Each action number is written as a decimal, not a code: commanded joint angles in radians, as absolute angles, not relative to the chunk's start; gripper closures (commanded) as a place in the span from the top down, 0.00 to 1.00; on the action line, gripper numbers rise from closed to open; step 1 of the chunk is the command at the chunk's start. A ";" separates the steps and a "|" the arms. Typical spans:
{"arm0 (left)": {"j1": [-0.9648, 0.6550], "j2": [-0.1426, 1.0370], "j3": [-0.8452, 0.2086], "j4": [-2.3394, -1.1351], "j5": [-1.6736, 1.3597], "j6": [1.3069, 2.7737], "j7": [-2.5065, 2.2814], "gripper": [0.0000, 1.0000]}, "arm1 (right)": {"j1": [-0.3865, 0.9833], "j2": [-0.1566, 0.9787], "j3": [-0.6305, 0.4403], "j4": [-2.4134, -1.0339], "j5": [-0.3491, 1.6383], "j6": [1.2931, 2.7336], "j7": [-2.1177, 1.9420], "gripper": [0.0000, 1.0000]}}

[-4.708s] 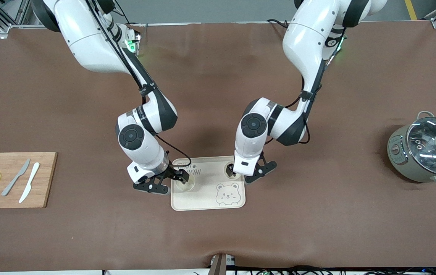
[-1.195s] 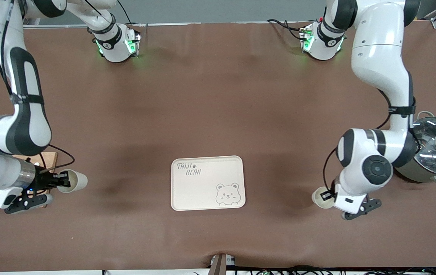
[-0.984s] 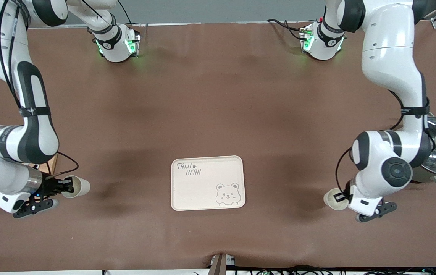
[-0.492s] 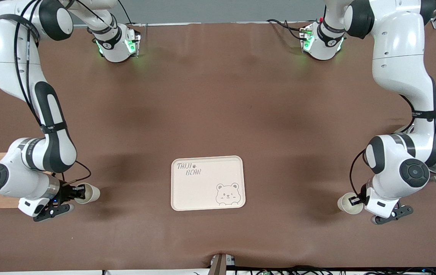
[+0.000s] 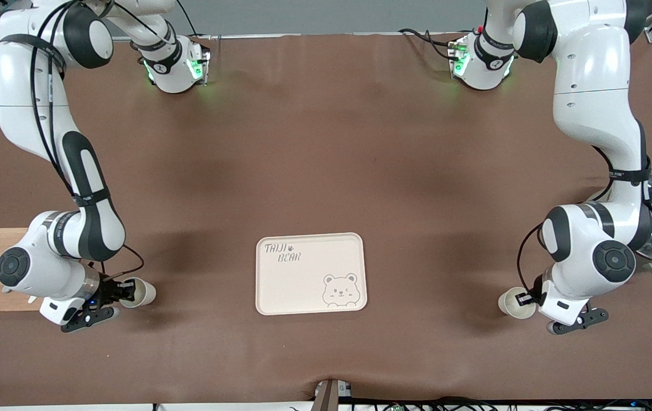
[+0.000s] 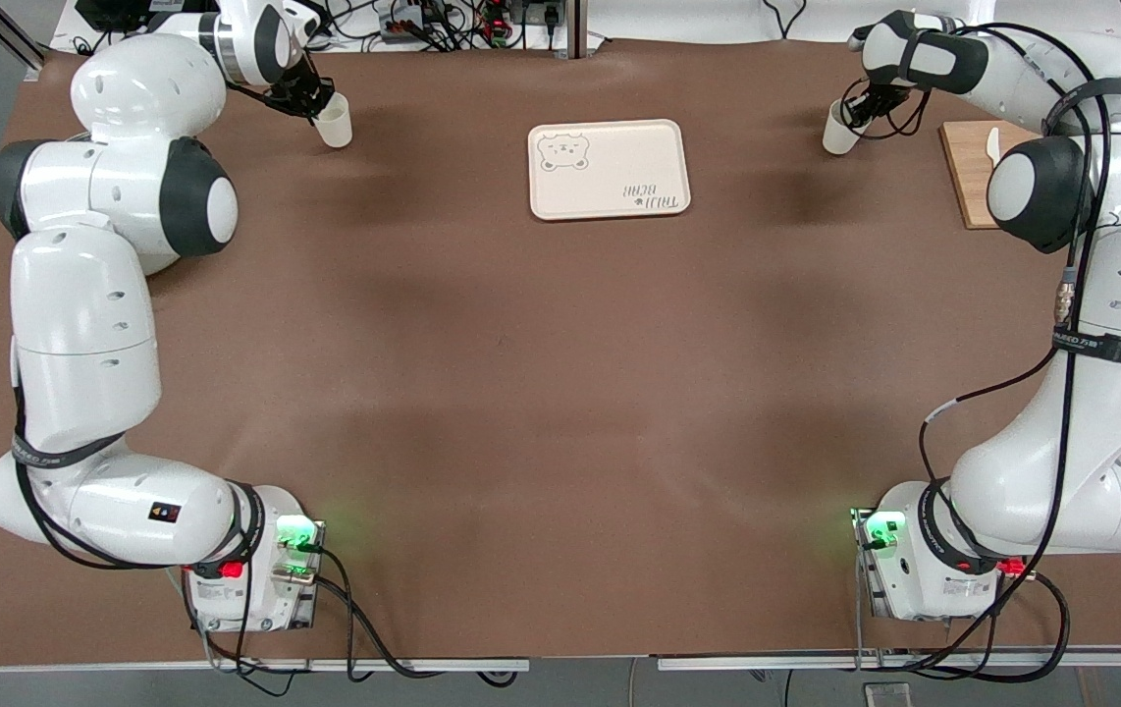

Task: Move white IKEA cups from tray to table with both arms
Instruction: 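Carry the cups off the tray and lower them onto the table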

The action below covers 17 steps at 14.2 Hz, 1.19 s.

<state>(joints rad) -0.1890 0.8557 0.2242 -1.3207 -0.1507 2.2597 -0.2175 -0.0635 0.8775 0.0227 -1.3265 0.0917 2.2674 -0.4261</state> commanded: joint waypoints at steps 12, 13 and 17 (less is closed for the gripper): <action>-0.175 0.773 0.221 -1.319 -0.175 2.252 -0.170 1.00 | -0.067 0.868 0.032 -1.305 0.104 2.258 -0.434 1.00; -0.175 0.756 0.219 -1.319 -0.175 2.235 -0.170 1.00 | -0.067 0.862 0.034 -1.305 0.104 2.257 -0.436 1.00; -0.170 0.655 0.209 -1.321 -0.175 2.128 -0.143 1.00 | -0.075 0.812 0.034 -1.293 0.101 2.128 -0.439 1.00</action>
<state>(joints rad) -0.1791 0.7255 0.2223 -1.2970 -0.1529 2.1877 -0.1885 -0.0615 0.8575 0.0251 -1.2905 0.0935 2.2099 -0.4261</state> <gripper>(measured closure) 0.000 0.000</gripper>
